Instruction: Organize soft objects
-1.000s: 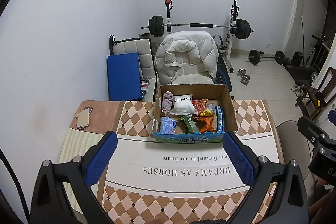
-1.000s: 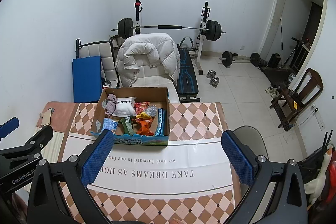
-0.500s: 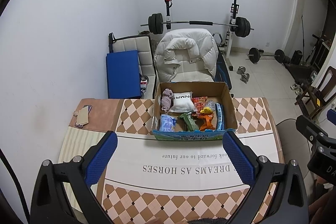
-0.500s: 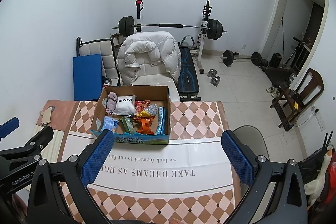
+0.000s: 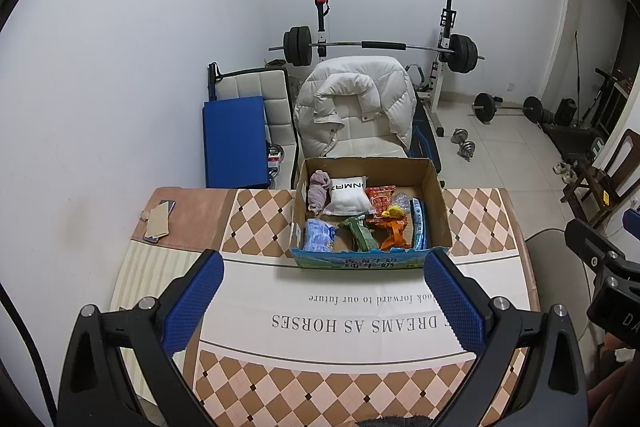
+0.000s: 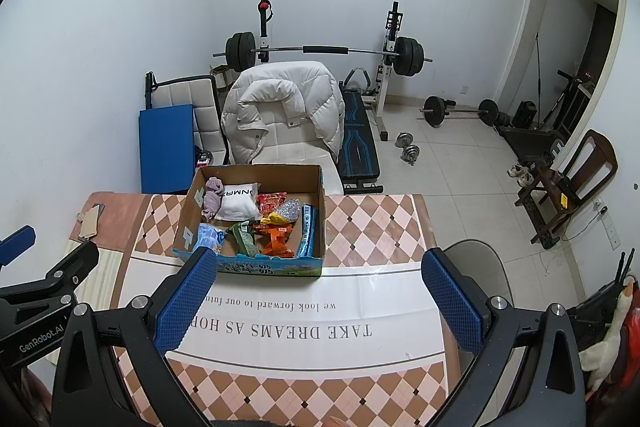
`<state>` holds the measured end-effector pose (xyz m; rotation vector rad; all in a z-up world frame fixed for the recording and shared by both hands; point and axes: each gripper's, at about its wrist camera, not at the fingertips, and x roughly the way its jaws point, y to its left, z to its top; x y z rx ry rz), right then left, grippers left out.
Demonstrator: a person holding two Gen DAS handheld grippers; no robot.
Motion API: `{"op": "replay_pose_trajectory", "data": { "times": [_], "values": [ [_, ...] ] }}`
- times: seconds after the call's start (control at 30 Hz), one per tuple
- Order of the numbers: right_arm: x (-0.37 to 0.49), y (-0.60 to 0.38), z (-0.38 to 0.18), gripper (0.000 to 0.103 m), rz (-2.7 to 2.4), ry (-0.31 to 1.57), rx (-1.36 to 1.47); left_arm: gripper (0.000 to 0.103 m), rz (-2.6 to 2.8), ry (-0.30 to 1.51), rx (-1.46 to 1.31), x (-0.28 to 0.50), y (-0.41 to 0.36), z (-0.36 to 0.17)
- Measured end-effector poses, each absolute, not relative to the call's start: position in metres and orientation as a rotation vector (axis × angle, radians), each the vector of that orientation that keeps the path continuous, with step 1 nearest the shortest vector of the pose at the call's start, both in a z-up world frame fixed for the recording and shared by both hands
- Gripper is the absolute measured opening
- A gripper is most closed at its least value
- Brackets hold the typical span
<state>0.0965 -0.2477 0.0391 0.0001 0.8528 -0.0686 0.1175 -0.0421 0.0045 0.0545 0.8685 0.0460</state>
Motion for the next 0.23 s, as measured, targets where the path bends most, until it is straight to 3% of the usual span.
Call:
{"op": "replay_pose_trajectory", "data": {
  "times": [0.23],
  "values": [
    [0.0975, -0.2485, 0.0385, 0.103, -0.067, 0.852, 0.001, 0.103, 0.05, 0.855, 0.049, 0.1157, -0.0405, 0.0091]
  ]
}}
